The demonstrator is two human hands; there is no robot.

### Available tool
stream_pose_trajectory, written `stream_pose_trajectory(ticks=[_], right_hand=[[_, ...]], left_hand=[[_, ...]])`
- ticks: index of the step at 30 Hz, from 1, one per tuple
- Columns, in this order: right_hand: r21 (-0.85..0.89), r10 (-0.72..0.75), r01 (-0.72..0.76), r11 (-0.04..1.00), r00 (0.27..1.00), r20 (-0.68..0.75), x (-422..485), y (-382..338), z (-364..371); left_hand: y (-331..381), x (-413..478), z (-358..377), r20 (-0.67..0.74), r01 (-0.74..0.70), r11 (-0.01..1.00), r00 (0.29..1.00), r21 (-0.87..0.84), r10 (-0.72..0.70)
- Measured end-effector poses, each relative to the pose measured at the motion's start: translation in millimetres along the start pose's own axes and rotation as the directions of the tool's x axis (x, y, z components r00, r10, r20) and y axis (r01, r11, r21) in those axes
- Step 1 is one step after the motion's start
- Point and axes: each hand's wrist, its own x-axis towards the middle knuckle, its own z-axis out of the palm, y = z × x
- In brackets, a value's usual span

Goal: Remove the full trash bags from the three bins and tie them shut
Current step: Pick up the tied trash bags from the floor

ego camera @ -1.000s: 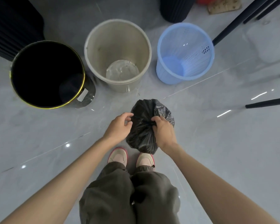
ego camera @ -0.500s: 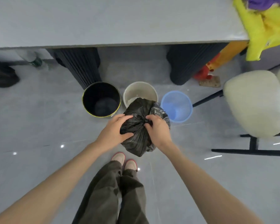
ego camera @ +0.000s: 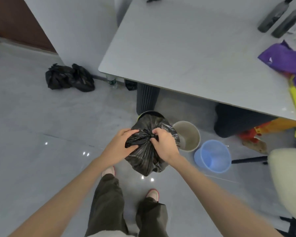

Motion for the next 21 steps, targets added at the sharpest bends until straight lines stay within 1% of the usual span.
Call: stream_pose_trajectory(ticks=[3, 7, 14, 21], right_hand=[[0.007, -0.057, 0.056, 0.998, 0.997, 0.048, 14.7, -47.8, 25.5], [0.040, -0.083, 0.080, 0.996, 0.992, 0.091, 44.3, -117.6, 63.7], [0.063, -0.035, 0.028, 0.998, 0.992, 0.124, 111.3, -241.6, 131.5], [0.119, 0.032, -0.043, 0.992, 0.996, 0.088, 179.7, -330.5, 168.5]], left_hand=[[-31.4, -15.5, -41.6, -0.043, 0.050, 0.999, 0.998, -0.006, -0.050], [-83.3, -23.7, -106.1, -0.088, 0.089, 0.996, 0.992, 0.000, -0.089], [-176.8, -14.6, -228.8, -0.091, 0.106, 0.994, 0.990, 0.008, -0.105], [-233.2, 17.1, -335.6, -0.151, 0.054, 0.998, 0.987, 0.031, -0.049]])
